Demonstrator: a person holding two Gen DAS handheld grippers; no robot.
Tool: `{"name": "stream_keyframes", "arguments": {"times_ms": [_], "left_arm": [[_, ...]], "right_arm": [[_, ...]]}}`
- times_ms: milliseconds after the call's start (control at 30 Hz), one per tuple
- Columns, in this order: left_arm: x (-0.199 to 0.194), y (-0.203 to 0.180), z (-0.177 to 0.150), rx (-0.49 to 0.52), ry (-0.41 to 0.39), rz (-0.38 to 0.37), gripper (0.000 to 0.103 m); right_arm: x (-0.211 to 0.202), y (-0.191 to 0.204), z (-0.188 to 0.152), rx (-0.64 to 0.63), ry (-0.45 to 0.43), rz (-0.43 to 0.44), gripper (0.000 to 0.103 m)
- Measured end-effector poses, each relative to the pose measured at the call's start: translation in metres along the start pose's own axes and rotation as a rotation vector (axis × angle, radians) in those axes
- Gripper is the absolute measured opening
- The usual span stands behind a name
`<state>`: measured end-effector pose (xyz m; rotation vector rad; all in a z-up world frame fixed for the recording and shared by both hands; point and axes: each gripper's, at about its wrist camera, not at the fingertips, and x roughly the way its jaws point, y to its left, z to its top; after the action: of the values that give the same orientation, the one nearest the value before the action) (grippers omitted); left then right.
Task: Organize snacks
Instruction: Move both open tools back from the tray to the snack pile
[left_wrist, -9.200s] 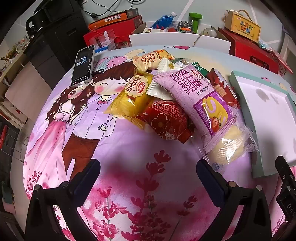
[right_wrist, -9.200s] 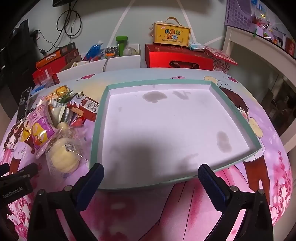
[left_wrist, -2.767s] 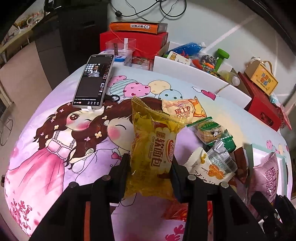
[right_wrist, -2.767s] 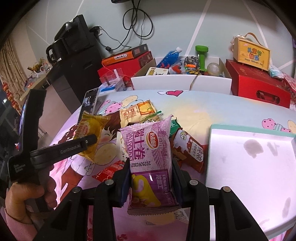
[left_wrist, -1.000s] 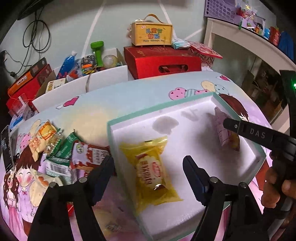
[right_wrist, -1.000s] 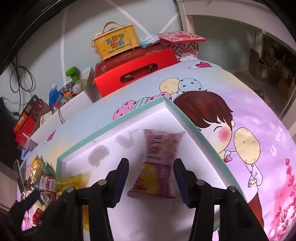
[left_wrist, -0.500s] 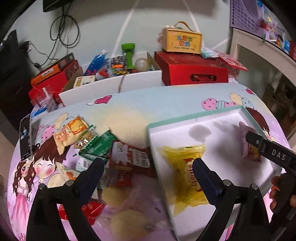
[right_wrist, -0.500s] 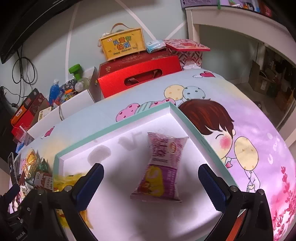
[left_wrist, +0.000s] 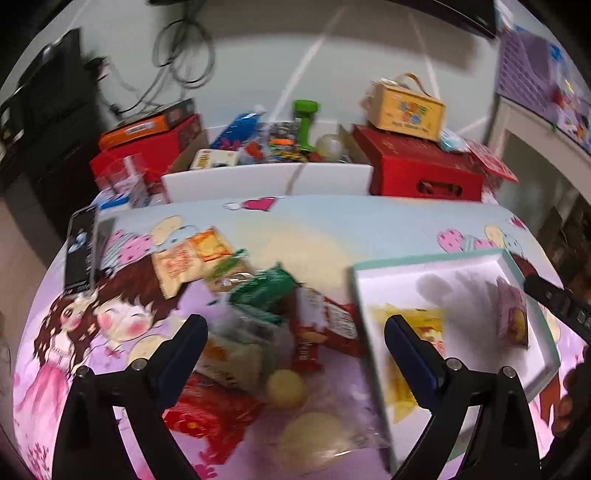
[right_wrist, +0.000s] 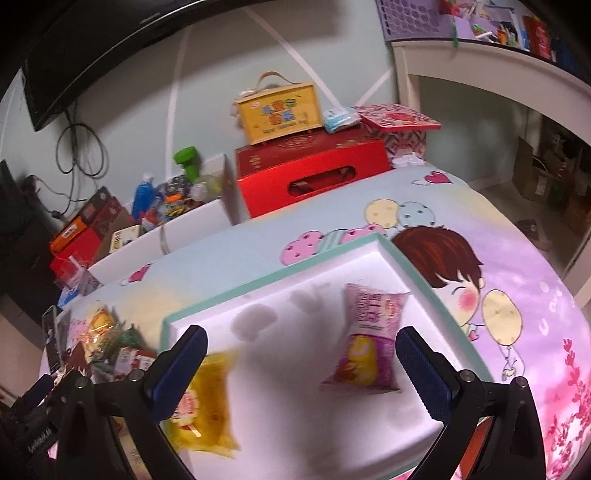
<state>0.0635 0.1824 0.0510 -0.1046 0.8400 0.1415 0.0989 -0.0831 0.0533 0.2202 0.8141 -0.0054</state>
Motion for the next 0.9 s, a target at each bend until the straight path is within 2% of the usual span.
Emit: {"name": "stream_keyframes", "arguments": {"times_ms": [133,300,467,667,900], "left_arm": [[-0.007,0.032,-0.003,-0.066,-0.011,0.041,0.097],[-0.011,0.077,-0.014,-0.178,-0.005,0.108,0.097],[-0.012,0.12,-0.03,-0.275,0.03,0.154,0.098],[-0.009,0.15,-0.047,-0.362,0.114,0.136,0.098],[0.005,0.141,-0.055,-0.349,0.197,0.058,0.098]], "right_arm": [[-0.004,0.021,-0.006,-0.036,0.005,0.047,0.103],[-0.003,0.063,-0.022,-0.118,0.048,0.154,0.103],[-0.002,0.108,-0.044,-0.218,0.096,0.226,0.103],[-0.003,0.148,-0.071,-0.32,0.149,0.278,0.103],[0.01,0.171,-0.1,-0.398,0.251,0.277,0.103]]}}
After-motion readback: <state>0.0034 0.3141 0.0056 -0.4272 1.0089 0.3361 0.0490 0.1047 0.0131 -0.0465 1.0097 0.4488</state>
